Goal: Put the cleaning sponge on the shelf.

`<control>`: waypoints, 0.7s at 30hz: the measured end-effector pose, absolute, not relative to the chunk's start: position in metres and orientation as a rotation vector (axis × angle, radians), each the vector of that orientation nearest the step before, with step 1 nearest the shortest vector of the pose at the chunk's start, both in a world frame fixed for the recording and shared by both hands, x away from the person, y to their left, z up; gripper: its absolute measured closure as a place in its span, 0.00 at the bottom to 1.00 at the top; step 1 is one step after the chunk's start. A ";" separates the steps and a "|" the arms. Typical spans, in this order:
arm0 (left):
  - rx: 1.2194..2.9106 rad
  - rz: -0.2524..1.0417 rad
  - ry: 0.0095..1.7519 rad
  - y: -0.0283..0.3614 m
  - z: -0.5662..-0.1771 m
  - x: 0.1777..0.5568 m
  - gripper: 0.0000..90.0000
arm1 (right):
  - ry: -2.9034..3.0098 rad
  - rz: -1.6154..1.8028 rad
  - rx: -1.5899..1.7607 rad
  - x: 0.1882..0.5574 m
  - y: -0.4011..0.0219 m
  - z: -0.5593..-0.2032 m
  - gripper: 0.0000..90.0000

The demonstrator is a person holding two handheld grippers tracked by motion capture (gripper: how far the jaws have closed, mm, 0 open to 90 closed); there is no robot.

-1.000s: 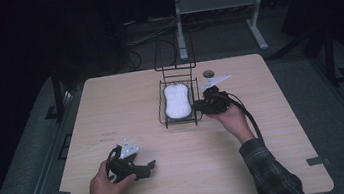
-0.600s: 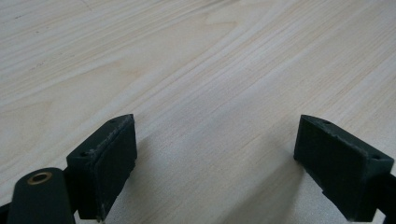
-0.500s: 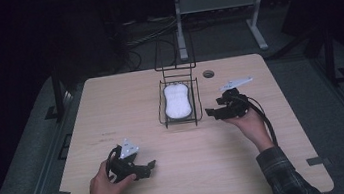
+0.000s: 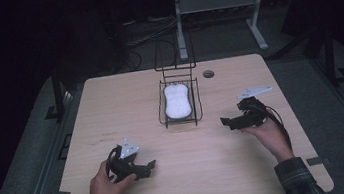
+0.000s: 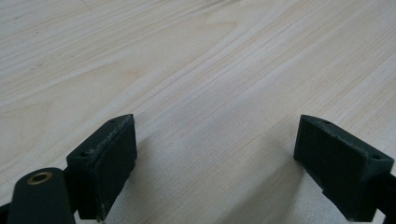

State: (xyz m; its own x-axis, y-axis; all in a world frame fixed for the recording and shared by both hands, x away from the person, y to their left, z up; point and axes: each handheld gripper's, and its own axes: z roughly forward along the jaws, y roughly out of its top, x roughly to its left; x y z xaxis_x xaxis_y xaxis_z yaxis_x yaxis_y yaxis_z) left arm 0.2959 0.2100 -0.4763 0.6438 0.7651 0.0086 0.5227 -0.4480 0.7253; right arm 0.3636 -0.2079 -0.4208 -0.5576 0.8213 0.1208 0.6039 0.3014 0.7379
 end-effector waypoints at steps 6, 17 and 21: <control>2.151 0.439 0.998 0.210 -0.476 0.296 0.14 | 2.292 1.108 1.334 0.344 -0.224 -0.428 0.09; 2.151 0.440 0.999 0.210 -0.476 0.296 0.14 | 2.246 1.107 1.353 0.305 -0.250 -0.439 0.07; 2.151 0.439 0.998 0.210 -0.476 0.296 0.14 | 2.230 1.099 1.355 0.294 -0.258 -0.447 0.07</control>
